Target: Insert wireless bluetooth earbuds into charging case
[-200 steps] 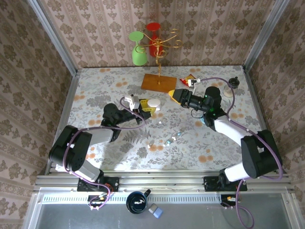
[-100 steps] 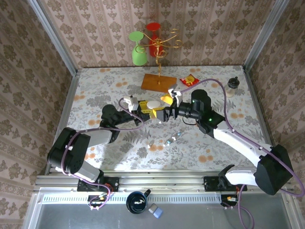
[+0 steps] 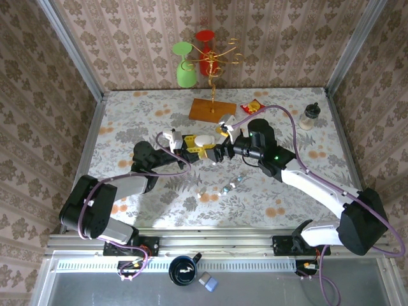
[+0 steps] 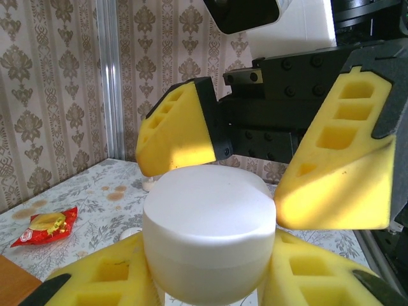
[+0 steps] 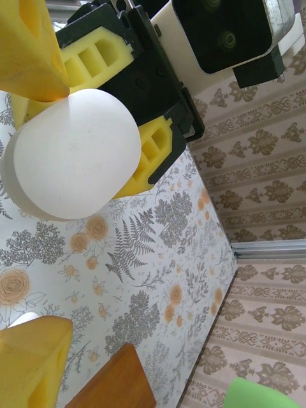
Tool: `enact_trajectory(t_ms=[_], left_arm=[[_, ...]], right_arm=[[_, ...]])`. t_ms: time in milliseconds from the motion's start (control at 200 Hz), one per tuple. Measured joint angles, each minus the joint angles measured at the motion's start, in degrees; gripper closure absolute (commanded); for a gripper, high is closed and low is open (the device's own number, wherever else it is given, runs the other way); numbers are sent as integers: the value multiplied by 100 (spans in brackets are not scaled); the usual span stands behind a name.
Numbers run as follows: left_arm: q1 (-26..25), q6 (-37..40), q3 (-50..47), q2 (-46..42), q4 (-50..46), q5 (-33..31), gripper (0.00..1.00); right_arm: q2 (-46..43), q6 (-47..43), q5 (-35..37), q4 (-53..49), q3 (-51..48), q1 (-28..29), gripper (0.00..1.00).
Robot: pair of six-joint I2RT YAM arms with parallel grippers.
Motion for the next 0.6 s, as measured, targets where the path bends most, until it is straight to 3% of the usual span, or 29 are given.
enact_trajectory(t_ms=[600], left_arm=[[31, 31, -66, 0, -35, 98, 69]], right_arm=[[275, 479, 243, -4, 492, -17, 13]])
